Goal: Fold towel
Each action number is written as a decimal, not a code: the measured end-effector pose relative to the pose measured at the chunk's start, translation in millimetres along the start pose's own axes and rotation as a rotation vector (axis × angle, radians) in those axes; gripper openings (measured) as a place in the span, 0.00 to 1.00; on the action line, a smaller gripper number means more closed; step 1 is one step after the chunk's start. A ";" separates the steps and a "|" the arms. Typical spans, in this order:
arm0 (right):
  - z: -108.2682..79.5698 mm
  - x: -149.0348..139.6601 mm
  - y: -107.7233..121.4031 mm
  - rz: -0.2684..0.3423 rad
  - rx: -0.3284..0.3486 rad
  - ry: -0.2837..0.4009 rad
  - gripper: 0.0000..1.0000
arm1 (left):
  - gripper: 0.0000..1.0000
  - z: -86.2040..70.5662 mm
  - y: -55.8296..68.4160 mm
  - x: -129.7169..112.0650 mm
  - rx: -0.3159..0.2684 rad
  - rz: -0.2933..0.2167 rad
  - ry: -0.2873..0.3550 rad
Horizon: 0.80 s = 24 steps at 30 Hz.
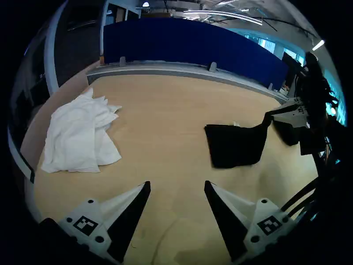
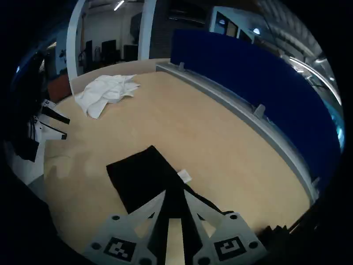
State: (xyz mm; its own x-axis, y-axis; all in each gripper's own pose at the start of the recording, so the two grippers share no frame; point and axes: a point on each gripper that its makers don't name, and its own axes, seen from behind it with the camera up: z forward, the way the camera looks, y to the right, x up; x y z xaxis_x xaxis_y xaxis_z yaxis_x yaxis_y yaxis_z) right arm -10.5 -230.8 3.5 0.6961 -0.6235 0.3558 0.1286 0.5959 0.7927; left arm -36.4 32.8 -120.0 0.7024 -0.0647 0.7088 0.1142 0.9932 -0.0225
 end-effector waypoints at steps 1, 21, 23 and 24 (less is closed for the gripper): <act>3.2 4.1 -3.9 -0.010 0.008 0.000 0.14 | 0.90 0.0 -0.4 0.7 0.000 -0.002 0.002; 80.3 35.0 -95.4 -0.109 0.166 -0.031 0.14 | 0.90 -8.8 -21.0 3.4 0.021 -0.085 0.038; 82.9 38.3 -96.8 -0.104 0.171 -0.030 0.14 | 0.90 -8.8 -22.6 3.2 0.022 -0.087 0.038; 84.1 39.7 -97.8 -0.103 0.175 -0.030 0.14 | 0.90 -8.9 -23.5 3.2 0.022 -0.087 0.039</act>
State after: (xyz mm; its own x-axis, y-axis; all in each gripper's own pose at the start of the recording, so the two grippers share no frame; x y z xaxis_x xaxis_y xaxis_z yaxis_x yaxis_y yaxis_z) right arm -54.8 -356.4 -18.3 0.6641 -0.6929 0.2809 0.0718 0.4331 0.8985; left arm -30.6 8.4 -123.5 0.7171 -0.1542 0.6797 0.1606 0.9855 0.0541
